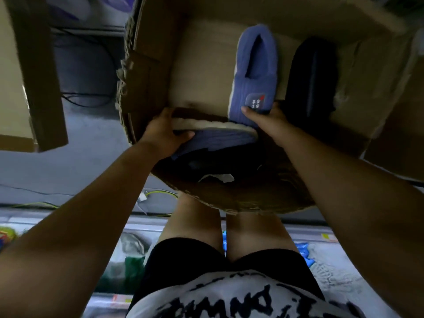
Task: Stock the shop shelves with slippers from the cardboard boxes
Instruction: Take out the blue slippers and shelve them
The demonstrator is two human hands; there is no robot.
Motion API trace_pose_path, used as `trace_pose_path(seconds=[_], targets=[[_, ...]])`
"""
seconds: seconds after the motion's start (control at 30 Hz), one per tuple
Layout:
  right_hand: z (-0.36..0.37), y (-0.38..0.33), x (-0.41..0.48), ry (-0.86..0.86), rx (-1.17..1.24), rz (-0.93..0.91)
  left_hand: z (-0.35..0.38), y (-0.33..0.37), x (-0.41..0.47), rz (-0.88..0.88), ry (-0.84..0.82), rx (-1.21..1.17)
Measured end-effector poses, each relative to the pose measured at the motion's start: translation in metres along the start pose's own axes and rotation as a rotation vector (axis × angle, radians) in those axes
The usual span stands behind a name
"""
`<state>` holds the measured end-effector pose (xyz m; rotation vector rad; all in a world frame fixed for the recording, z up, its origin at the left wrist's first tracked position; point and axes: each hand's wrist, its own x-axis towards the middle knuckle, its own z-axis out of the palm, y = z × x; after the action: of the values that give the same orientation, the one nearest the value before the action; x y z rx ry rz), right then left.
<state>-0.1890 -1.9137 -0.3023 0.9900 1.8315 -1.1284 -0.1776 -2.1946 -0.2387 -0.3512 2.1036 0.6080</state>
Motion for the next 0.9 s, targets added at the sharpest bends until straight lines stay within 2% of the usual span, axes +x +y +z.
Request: trace_pose_path(seconds=[0.2, 0.37, 0.43, 0.57, 0.63, 0.73, 0.9], targets=[[0.006, -0.001, 0.017, -0.038, 0.125, -0.046, -0.007, 0.006, -0.003, 0.060, 0.163, -0.196], [-0.004, 0.003, 0.023, -0.047, 0.165, -0.054, -0.002, 0.020, 0.008, 0.073, 0.295, -0.499], [-0.004, 0.003, 0.022, -0.070, 0.178, -0.058, 0.010, 0.025, 0.013, 0.023, 0.293, -0.596], [0.001, 0.005, 0.022, -0.082, 0.242, -0.073, 0.044, 0.033, 0.010, -0.248, 0.288, -0.777], [0.002, 0.007, 0.024, -0.074, 0.230, -0.060, 0.058, 0.034, 0.004, -0.323, 0.279, -0.890], [0.001, 0.006, 0.023, -0.008, 0.163, -0.048, 0.067, 0.029, 0.004, -0.335, 0.298, -0.976], [-0.003, -0.002, 0.010, 0.189, 0.038, -0.112, 0.057, 0.030, 0.018, -0.365, 0.292, -0.931]])
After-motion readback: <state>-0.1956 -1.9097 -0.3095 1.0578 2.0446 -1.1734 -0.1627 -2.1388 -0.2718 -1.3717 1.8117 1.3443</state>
